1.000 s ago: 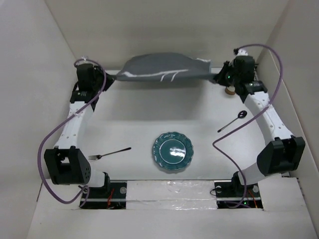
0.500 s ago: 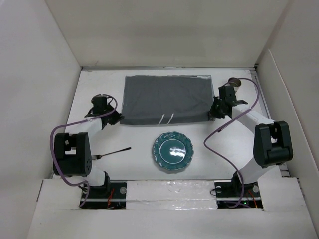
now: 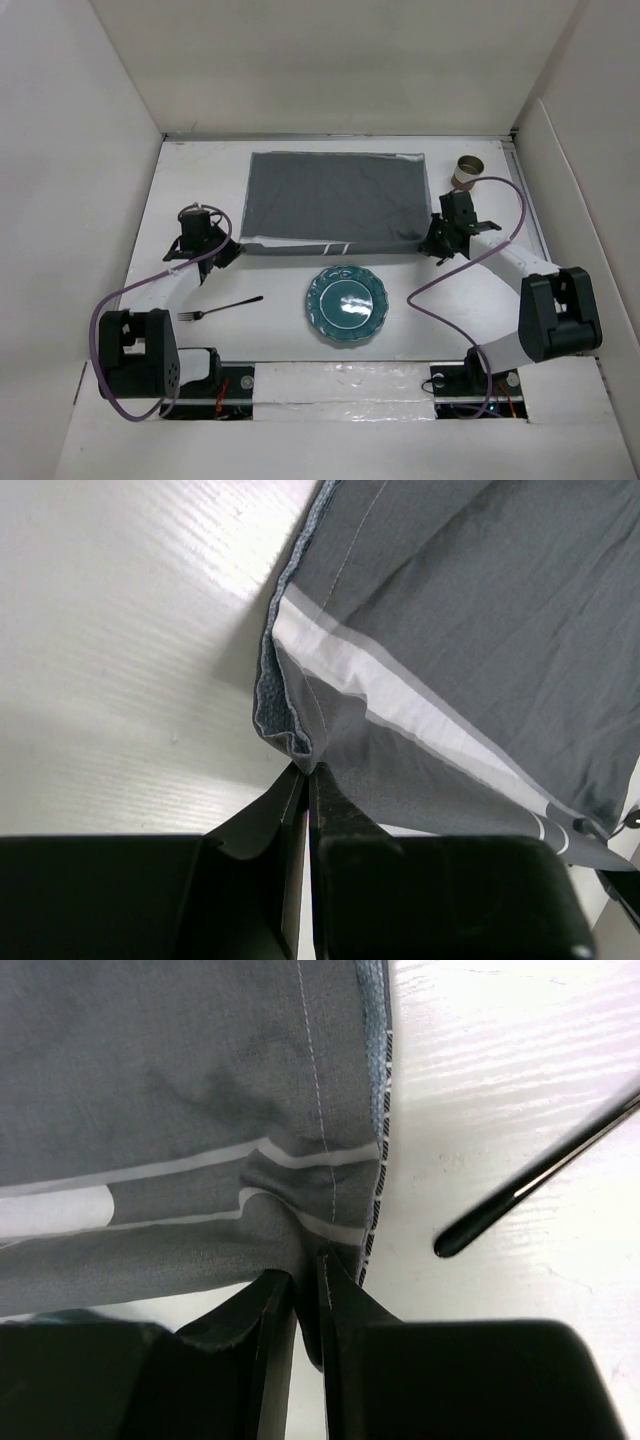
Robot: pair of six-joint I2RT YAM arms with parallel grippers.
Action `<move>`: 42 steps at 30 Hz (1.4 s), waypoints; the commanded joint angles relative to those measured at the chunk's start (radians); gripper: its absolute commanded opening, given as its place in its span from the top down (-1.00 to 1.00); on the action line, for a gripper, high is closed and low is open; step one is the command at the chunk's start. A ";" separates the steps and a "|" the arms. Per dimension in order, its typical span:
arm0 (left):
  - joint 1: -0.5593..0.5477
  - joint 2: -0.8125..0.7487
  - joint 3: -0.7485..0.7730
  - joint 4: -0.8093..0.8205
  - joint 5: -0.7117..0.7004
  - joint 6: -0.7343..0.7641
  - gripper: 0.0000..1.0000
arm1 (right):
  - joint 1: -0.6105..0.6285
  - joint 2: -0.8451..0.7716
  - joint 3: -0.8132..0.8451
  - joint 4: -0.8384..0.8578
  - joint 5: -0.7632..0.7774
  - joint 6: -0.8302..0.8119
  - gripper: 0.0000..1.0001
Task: Set the dinner table for one person
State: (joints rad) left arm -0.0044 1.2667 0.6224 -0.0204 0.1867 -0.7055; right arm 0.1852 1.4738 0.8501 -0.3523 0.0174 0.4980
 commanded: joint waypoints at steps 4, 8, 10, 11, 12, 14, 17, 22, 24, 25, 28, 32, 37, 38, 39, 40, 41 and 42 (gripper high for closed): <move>0.007 -0.084 -0.044 -0.064 0.008 0.041 1.00 | 0.008 -0.070 -0.011 -0.016 0.019 0.010 0.61; -0.002 -0.118 -0.070 -0.098 0.010 0.047 1.00 | 0.017 -0.040 -0.014 -0.036 0.012 0.001 0.64; -0.002 -0.121 -0.069 -0.108 -0.006 0.051 1.00 | 0.017 -0.035 -0.010 -0.046 0.012 0.002 0.53; -0.002 -0.124 -0.066 -0.115 -0.006 0.054 0.96 | 0.017 -0.041 -0.008 -0.057 0.013 0.002 0.34; -0.002 -0.125 -0.064 -0.119 -0.003 0.055 0.83 | 0.017 -0.046 -0.005 -0.065 0.012 0.002 0.27; -0.002 -0.139 -0.041 -0.137 0.005 0.063 0.51 | 0.017 -0.075 0.013 -0.095 0.015 0.002 -0.03; -0.002 -0.176 0.006 -0.168 0.016 0.075 0.18 | 0.026 -0.130 0.061 -0.160 0.003 -0.006 -0.35; -0.002 -0.228 0.138 -0.217 0.008 0.110 0.17 | 0.045 -0.338 0.069 -0.211 -0.135 -0.019 -0.39; -0.032 -0.221 0.178 -0.237 0.003 0.121 0.25 | 0.077 -0.404 0.002 -0.191 -0.253 0.014 0.45; -0.032 -0.217 0.203 -0.237 0.022 0.126 0.38 | 0.086 -0.459 -0.029 -0.179 -0.289 0.033 0.72; -0.032 -0.213 0.214 -0.204 0.112 0.121 0.89 | 0.147 -0.555 -0.164 -0.117 -0.385 0.103 1.00; -0.032 -0.195 0.214 -0.126 0.201 0.098 1.00 | 0.204 -0.610 -0.319 0.010 -0.424 0.194 -0.06; -0.032 -0.152 0.250 -0.107 0.229 0.118 1.00 | 0.226 -0.502 -0.405 0.114 -0.523 0.218 -0.65; -0.032 -0.135 0.261 -0.110 0.230 0.123 1.00 | 0.240 -0.472 -0.408 0.134 -0.530 0.214 -0.65; -0.032 -0.126 0.269 -0.111 0.229 0.126 1.00 | 0.240 -0.419 -0.410 0.144 -0.528 0.217 -0.65; -0.032 -0.116 0.295 -0.115 0.227 0.132 1.00 | 0.250 -0.391 -0.411 0.148 -0.521 0.218 -0.65; -0.032 -0.101 0.309 -0.127 0.221 0.141 0.99 | 0.250 -0.370 -0.416 0.177 -0.519 0.221 -0.62; -0.032 -0.092 0.324 -0.130 0.220 0.147 0.97 | 0.261 -0.328 -0.421 0.202 -0.533 0.231 -0.60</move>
State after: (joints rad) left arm -0.0334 1.1671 0.8680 -0.1780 0.3862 -0.5938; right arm 0.4267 1.0935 0.4400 -0.2825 -0.4622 0.7040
